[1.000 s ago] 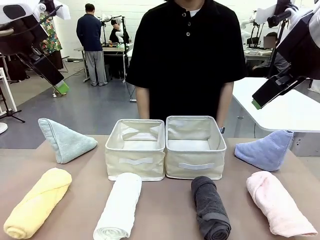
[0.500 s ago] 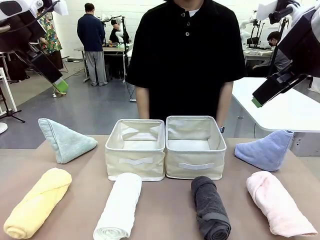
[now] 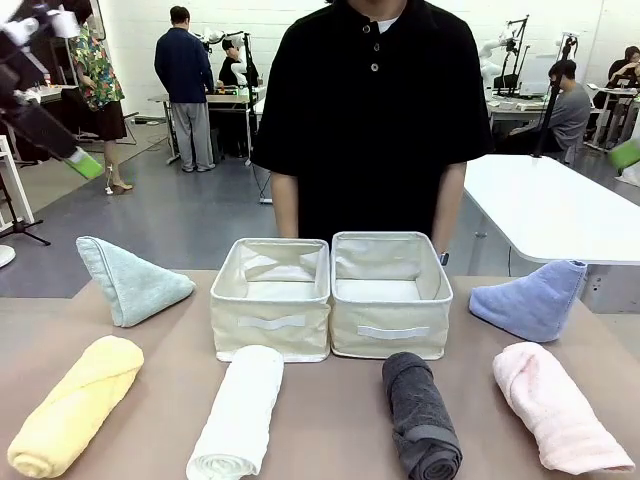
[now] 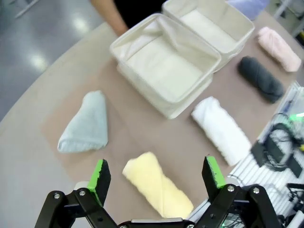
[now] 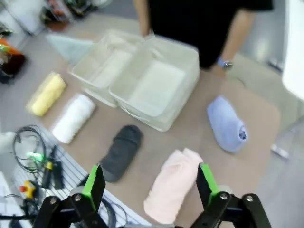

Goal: Sort the towels based on their folding style.
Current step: Pick up one triangle-folded towel and place it in the left Fabric basket.

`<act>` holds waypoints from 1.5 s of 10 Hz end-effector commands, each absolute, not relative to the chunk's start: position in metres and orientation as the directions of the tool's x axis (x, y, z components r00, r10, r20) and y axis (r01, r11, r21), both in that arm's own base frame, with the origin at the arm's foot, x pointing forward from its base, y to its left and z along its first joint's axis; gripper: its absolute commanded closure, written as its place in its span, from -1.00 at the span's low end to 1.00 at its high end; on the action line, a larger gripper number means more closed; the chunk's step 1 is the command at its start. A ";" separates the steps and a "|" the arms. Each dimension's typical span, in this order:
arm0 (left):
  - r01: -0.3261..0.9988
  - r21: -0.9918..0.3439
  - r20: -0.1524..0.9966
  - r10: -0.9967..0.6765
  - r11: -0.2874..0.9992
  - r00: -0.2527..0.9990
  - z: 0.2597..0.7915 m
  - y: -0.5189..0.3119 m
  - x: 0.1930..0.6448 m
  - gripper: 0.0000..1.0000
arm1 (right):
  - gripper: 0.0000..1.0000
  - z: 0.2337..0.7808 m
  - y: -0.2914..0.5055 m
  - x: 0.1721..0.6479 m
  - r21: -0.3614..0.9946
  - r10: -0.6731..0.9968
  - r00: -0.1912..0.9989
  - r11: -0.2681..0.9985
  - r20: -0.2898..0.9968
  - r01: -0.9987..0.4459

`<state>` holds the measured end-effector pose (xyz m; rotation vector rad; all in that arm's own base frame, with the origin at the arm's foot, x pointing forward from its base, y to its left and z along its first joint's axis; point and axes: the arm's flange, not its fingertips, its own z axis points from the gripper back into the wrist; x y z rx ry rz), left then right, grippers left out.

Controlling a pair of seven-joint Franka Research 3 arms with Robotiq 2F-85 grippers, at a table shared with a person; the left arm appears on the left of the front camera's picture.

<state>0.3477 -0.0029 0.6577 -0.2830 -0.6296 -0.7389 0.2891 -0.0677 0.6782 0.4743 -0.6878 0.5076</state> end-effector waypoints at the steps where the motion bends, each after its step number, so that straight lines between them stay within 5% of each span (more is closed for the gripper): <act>1: 0.840 -0.243 0.740 -0.468 0.485 0.484 0.669 0.057 0.357 -1.00 | -1.00 0.685 -0.126 0.286 0.401 0.268 0.631 0.580 0.728 -0.709; 5: 0.893 -0.191 0.908 -0.272 0.408 0.319 0.676 0.181 0.335 -1.00 | -1.00 0.648 -0.216 0.263 0.374 0.244 0.567 0.542 0.787 -0.753; 12: 0.902 -0.048 0.855 -0.449 0.430 0.260 0.678 0.174 0.317 -1.00 | -1.00 0.662 -0.211 0.245 0.194 0.334 0.436 0.563 0.836 -0.803; 15: 0.885 -0.071 0.874 -0.399 0.461 0.278 0.678 0.182 0.324 -1.00 | -1.00 0.652 -0.218 0.255 0.255 0.313 0.501 0.581 0.807 -0.773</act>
